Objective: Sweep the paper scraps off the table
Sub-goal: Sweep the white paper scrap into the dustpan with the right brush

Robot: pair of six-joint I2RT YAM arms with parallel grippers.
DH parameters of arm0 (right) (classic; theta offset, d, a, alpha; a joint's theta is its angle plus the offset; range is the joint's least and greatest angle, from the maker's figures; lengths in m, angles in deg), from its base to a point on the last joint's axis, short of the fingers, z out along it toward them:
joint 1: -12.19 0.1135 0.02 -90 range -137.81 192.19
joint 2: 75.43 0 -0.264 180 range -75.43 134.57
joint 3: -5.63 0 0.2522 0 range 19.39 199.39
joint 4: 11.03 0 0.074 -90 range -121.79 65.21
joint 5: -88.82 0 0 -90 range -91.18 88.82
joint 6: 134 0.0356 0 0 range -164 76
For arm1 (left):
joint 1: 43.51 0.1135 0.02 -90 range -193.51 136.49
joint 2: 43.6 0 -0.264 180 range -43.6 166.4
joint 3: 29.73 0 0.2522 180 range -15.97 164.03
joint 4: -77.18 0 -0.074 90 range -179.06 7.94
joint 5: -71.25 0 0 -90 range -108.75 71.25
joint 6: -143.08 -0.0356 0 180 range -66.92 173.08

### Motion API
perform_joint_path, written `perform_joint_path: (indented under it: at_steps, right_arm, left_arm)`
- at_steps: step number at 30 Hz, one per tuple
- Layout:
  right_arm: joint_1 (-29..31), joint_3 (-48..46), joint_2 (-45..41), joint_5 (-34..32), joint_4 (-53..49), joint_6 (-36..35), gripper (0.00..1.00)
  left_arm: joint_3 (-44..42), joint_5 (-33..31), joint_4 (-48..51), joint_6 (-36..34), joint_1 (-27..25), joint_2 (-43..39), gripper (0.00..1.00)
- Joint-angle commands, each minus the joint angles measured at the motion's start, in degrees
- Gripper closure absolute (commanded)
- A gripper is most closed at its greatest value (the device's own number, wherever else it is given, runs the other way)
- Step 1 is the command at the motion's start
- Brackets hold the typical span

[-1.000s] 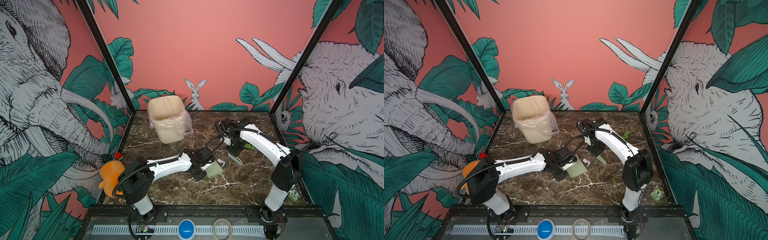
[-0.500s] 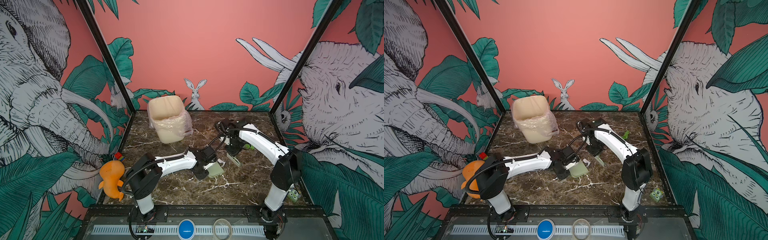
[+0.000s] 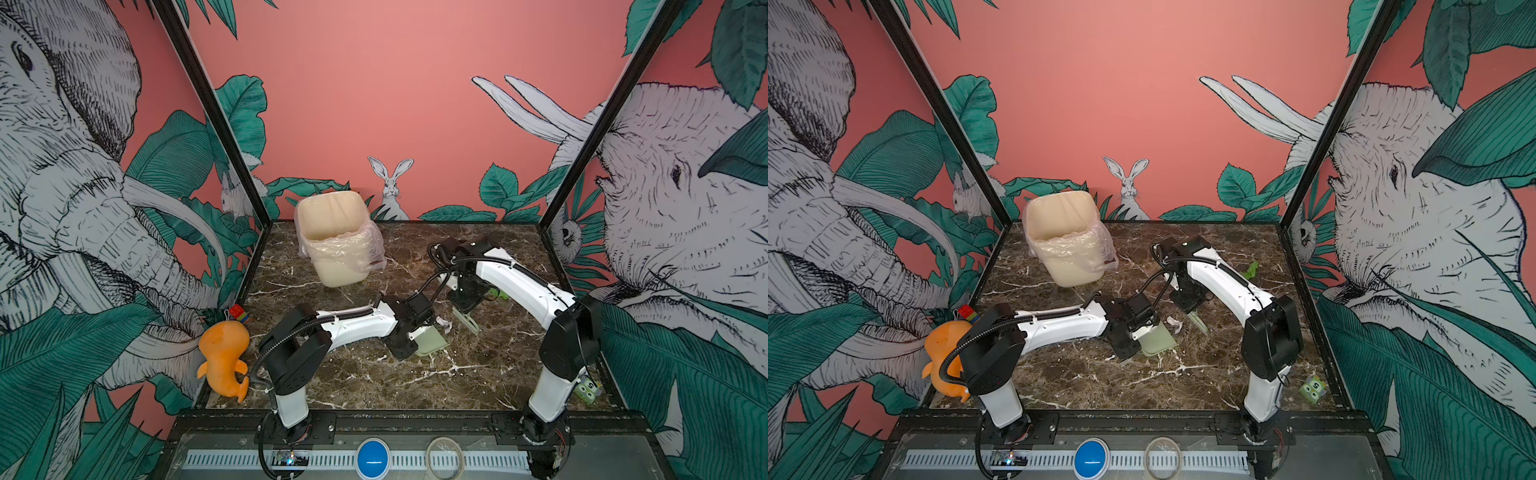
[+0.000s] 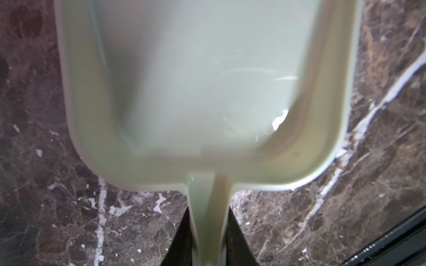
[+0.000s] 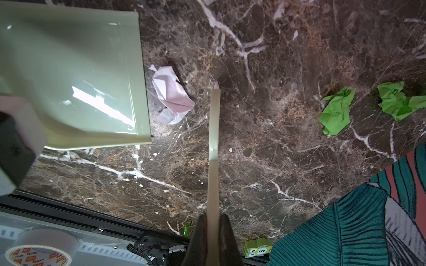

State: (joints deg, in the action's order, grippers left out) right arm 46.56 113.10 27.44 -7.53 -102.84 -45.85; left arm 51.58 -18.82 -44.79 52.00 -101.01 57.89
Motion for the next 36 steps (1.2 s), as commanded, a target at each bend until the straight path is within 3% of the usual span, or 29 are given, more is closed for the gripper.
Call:
perform_joint_path:
  at_steps: [1, 13, 27, 36]
  right_arm:
    - [0.85, 1.6, 0.13, 1.38, 0.13, 0.7, 1.0]
    - [4.25, 1.97, 0.5, 4.31, -0.34, 1.82, 1.0]
    - [8.7, -1.07, -7.77, 17.07, 3.48, 5.86, 1.0]
    - [6.68, -2.72, -7.86, 7.41, 1.19, 5.98, 1.0]
  left_arm:
    - [1.18, -0.28, 2.05, -0.43, -0.51, 0.02, 0.83]
    - [0.96, -0.28, 1.96, -0.35, -0.51, 0.28, 0.84]
    - [1.01, -0.44, 1.78, -0.24, -0.56, 0.28, 0.84]
    - [0.92, -0.44, 1.78, -0.26, -0.51, 0.03, 0.84]
